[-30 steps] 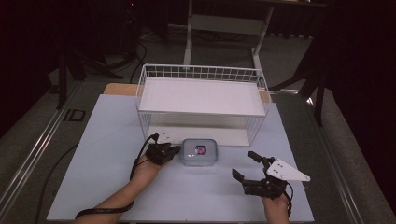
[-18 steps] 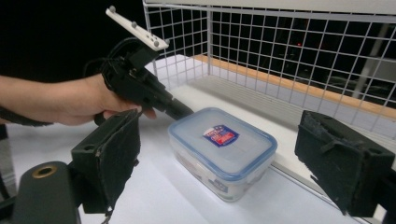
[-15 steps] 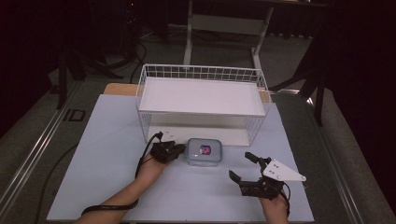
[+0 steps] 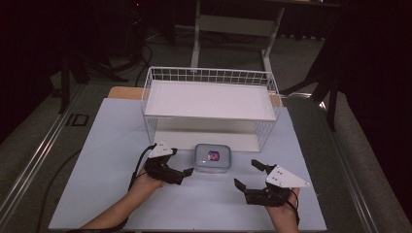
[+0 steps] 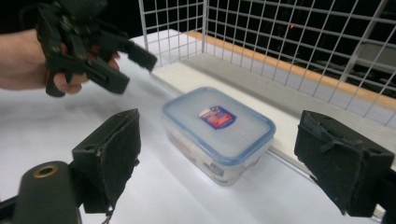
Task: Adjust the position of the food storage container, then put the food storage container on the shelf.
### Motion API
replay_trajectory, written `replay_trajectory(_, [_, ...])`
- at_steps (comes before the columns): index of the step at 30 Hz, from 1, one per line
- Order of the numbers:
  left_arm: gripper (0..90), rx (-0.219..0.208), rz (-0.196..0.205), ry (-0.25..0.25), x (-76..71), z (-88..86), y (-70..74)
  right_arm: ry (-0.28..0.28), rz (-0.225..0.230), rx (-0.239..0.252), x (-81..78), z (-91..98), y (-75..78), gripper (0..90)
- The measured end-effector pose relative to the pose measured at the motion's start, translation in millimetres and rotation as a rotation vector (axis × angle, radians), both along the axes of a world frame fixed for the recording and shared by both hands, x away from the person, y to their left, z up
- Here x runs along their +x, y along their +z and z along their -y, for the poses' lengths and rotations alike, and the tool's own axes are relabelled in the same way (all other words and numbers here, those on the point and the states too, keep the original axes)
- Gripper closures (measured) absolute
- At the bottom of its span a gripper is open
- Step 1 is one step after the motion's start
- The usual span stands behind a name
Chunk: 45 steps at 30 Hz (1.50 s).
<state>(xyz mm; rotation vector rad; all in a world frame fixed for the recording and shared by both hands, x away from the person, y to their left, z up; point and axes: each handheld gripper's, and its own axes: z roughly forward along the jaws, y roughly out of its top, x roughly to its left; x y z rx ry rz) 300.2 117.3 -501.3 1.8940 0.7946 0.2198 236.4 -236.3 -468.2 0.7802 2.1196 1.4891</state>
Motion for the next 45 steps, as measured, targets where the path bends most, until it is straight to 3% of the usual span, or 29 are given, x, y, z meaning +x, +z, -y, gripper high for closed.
replay_trajectory(4, [2.2, -0.026, -0.017, -0.017, -0.6, -1.8, 2.5, 0.017, -0.066, 0.031, 3.8, -1.2, -0.3, 21.2])
replay_trajectory(6, [2.2, -0.031, -0.024, -0.027, 0.9, -1.2, 4.4, 0.02, -0.053, 0.032, 5.1, -2.5, 1.3, 21.1])
replay_trajectory(8, [2.3, -0.022, -0.039, -0.05, 4.6, 0.6, 8.9, -0.01, -0.028, -0.02, 8.1, -5.4, 4.5, 18.9])
replay_trajectory(11, [3.5, -0.023, -0.024, -0.044, 9.7, 3.7, 16.0, -0.026, -0.071, 0.013, 13.8, -5.4, 7.0, 15.8])
replay_trajectory(13, [3.7, -0.024, -0.021, -0.03, 13.0, 7.1, 19.7, -0.038, -0.072, 0.005, 17.8, -5.7, 8.0, 15.7])
replay_trajectory(16, [3.6, -0.031, -0.056, -0.012, 18.8, 12.4, 22.5, -0.042, -0.094, 0.005, 26.6, -7.2, 9.0, 13.7])
replay_trajectory(18, [3.6, -0.035, -0.096, -0.007, 23.4, 16.4, 22.3, -0.046, -0.153, 0.024, 34.5, -8.6, 8.4, 13.6])
replay_trajectory(20, [3.6, -0.053, -0.136, -0.014, 29.0, 19.4, 20.1, -0.072, -0.18, 0.026, 41.4, -11.2, 7.1, 12.0])
replay_trajectory(24, [3.3, -0.047, -0.183, 0.005, 38.5, 27.2, 13.3, -0.107, -0.283, 0.078, 58.5, -16.5, 1.2, 11.5])
replay_trajectory(27, [3.3, -0.046, -0.208, 0.011, 44.2, 31.9, 8.2, -0.132, -0.348, 0.076, 70.9, -21.1, -4.9, 11.5])
replay_trajectory(30, [3.4, -0.055, -0.24, 0.022, 49.9, 34.6, 3.0, -0.146, -0.397, 0.096, 81.8, -24.0, -10.5, 12.0])
replay_trajectory(34, [3.5, -0.076, -0.301, 0.057, 57.6, 35.3, -4.6, -0.175, -0.509, 0.146, 95.9, -26.8, -20.6, 13.8])
replay_trajectory(37, [5.0, -0.102, -0.343, 0.081, 60.8, 36.4, -10.1, -0.194, -0.595, 0.164, 104.2, -28.9, -30.5, 13.8])
replay_trajectory(39, [6.7, -0.107, -0.372, 0.076, 62.6, 37.6, -12.9, -0.2, -0.648, 0.202, 108.7, -29.1, -36.4, 14.6])
replay_trajectory(42, [9.6, -0.112, -0.418, 0.085, 63.1, 39.3, -16.1, -0.208, -0.709, 0.236, 112.4, -31.0, -40.7, 18.2])
replay_trajectory(45, [16.0, -0.123, -0.453, 0.105, 63.1, 38.1, -18.7, -0.213, -0.748, 0.236, 113.7, -34.3, -43.5, 20.2])
